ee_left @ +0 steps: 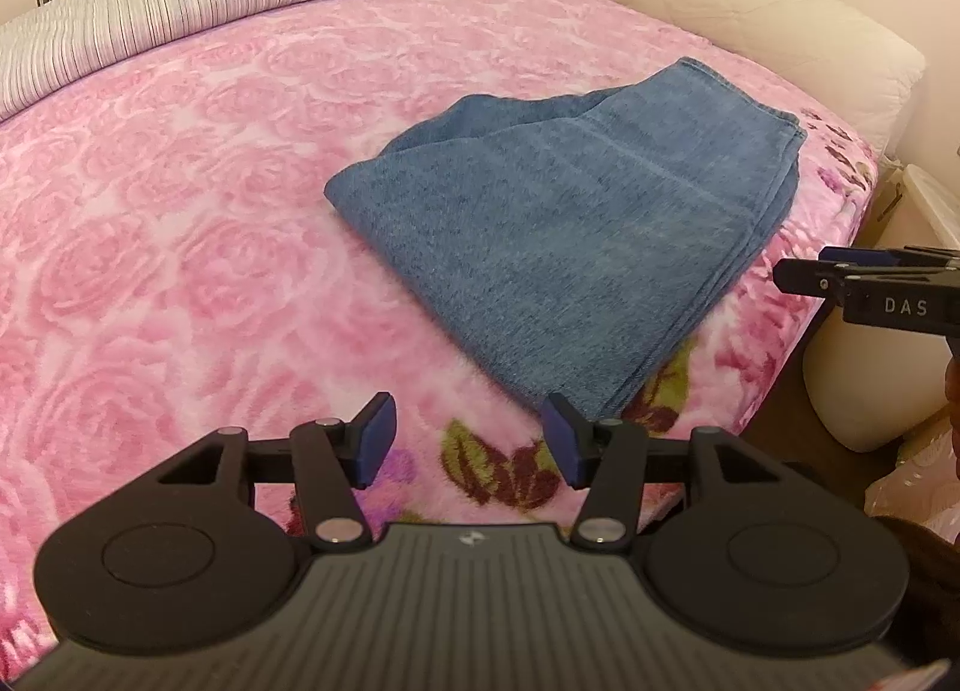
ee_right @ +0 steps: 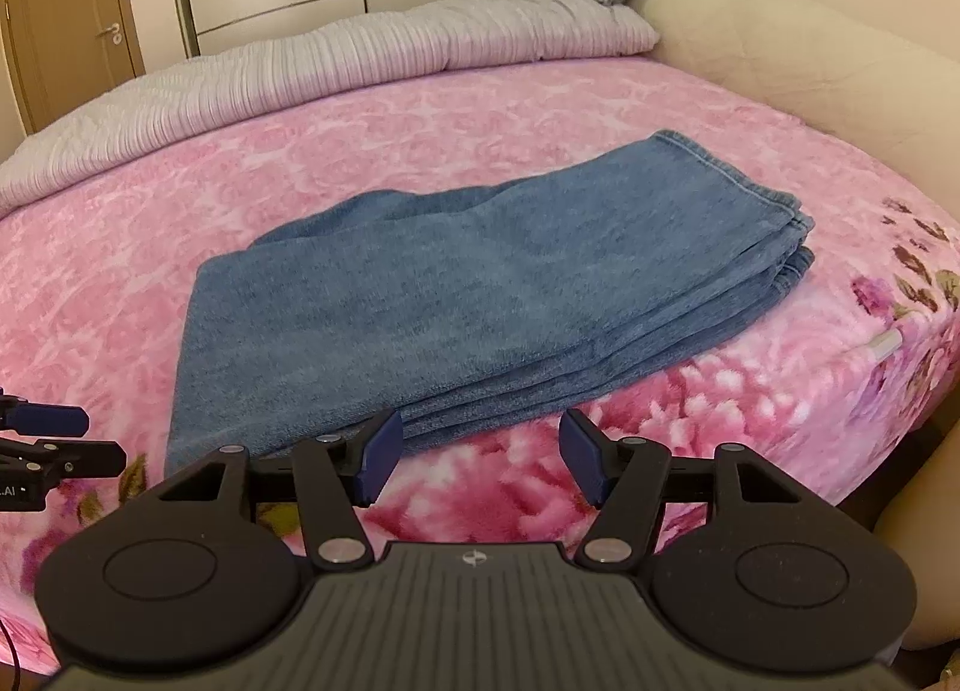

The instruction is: Fold clothes

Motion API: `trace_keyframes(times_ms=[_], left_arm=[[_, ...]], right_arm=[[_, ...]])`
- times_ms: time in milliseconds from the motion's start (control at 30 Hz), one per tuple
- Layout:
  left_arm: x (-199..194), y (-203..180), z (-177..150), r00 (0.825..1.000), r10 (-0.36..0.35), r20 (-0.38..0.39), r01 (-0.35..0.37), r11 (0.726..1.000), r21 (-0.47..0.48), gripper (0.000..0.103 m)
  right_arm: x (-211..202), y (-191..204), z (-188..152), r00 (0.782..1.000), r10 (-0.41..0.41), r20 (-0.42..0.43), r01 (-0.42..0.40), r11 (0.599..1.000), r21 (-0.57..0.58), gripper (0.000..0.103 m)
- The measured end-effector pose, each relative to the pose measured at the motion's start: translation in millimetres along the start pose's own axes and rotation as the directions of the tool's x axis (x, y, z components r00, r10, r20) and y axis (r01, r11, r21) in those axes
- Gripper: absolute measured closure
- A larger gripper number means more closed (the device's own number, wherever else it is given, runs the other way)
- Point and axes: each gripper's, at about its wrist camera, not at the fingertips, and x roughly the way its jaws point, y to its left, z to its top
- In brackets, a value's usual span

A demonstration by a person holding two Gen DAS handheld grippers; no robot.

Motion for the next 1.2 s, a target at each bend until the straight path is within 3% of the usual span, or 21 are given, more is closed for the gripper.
trace_keyframes(times_ms=[633,767,833,900,1000,1067,1133,1200], left_arm=[[15,17,3,1.000,-0.012,-0.008,0.012,0.999,-0.032,0.052],[13,28,-1,0.999,-0.030,-0.015,0.029,0.999,-0.045,0.051],[13,33,-4,0.999,-0.033,-0.021,0.032,0.998,-0.051,0.050],[14,37,-7,0.999,-0.034,-0.027,0.032,0.998,-0.055,0.050],[15,39,-9,0.999,-0.037,-0.029,0.035,0.998,-0.058,0.048],[15,40,-9,0.999,-0.047,-0.022,0.046,0.997,-0.056,0.046],[15,41,-9,0.998,-0.056,-0.015,0.056,0.997,-0.053,0.044],[16,42,-8,0.998,-0.062,-0.010,0.062,0.996,-0.057,0.044]], right_arm=[[27,7,3,0.999,0.005,-0.038,-0.006,0.999,-0.040,0.041],[25,28,-6,1.000,0.012,-0.008,-0.014,0.972,-0.236,0.035],[21,46,-14,1.000,0.024,0.016,-0.015,0.920,-0.392,0.028],[18,69,-29,0.998,0.042,0.037,-0.013,0.819,-0.574,0.026],[18,97,-50,0.995,0.072,0.063,-0.001,0.660,-0.751,0.020],[22,110,-62,0.995,0.074,0.070,0.017,0.560,-0.828,0.020],[30,122,-78,0.993,0.059,0.098,0.063,0.435,-0.898,0.021],[35,129,-91,0.987,0.072,0.141,0.108,0.347,-0.932,0.021]])
